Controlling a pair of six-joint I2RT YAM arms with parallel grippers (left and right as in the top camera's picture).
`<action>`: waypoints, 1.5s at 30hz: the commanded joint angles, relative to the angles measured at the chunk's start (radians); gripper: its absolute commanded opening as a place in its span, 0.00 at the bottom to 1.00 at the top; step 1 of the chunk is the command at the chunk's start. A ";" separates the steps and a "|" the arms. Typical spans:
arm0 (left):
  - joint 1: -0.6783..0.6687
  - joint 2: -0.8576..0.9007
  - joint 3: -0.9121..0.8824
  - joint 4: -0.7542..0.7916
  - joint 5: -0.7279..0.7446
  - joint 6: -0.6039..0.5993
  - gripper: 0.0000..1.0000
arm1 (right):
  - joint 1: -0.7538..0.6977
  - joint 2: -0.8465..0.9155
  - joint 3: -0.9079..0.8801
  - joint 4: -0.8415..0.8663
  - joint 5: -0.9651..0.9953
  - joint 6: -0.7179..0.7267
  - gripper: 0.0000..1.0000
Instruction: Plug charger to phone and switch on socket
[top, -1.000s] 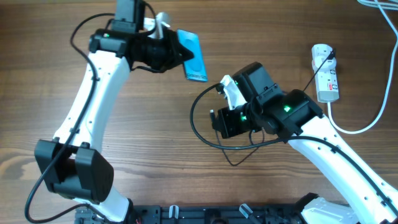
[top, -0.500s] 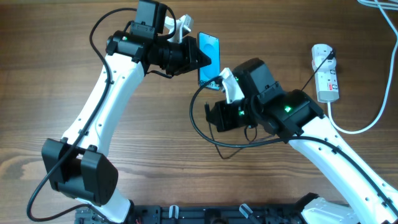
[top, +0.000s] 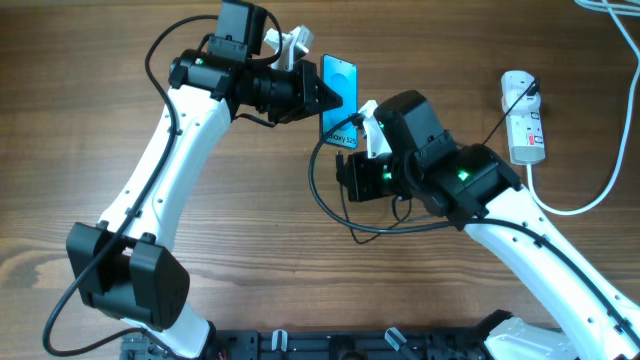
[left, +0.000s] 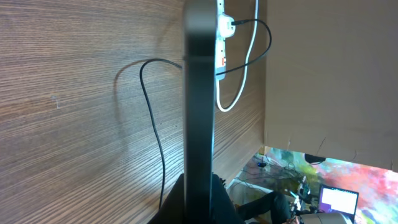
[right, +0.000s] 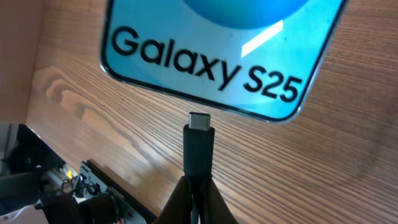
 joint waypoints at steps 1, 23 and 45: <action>0.008 -0.027 0.001 0.003 0.039 0.048 0.04 | 0.003 -0.020 0.024 0.008 0.019 -0.003 0.04; 0.008 -0.027 0.001 -0.008 0.065 0.048 0.04 | 0.003 -0.019 0.024 0.011 0.018 0.024 0.04; 0.007 -0.028 0.001 -0.008 0.084 0.070 0.04 | 0.003 -0.020 0.024 0.017 0.016 0.027 0.04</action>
